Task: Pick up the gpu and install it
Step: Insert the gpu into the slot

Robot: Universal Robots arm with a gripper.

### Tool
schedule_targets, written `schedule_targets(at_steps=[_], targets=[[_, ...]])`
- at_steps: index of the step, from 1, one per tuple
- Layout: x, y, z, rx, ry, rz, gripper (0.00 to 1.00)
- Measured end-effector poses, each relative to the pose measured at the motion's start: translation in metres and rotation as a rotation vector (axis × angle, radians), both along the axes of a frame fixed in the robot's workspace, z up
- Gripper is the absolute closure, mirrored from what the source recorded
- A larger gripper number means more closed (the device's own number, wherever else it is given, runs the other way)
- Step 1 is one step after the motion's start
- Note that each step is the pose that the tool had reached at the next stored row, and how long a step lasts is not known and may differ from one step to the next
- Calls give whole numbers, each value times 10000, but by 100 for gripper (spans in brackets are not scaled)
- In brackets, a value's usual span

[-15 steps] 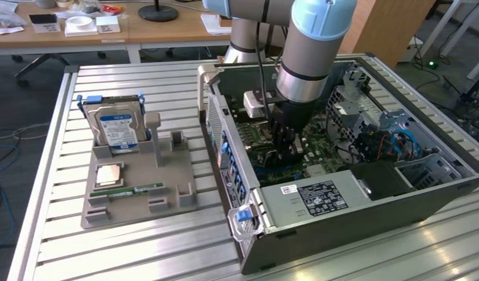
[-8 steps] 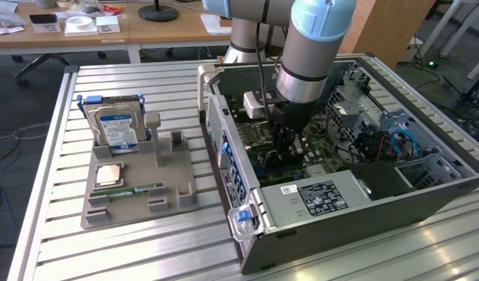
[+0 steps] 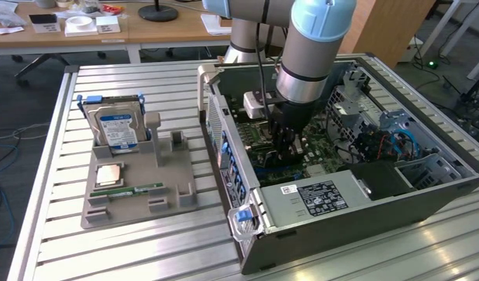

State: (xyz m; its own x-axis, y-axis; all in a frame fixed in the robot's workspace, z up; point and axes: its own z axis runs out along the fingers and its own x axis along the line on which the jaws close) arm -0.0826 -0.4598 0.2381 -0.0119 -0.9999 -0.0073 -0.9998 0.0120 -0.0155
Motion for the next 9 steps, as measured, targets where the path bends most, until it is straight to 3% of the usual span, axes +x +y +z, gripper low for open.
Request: schedule_targets(at_steps=[7,9], targets=[[0,0,0,-1,1,-1,74],[-2,0,-3,5,-2,-4,67]])
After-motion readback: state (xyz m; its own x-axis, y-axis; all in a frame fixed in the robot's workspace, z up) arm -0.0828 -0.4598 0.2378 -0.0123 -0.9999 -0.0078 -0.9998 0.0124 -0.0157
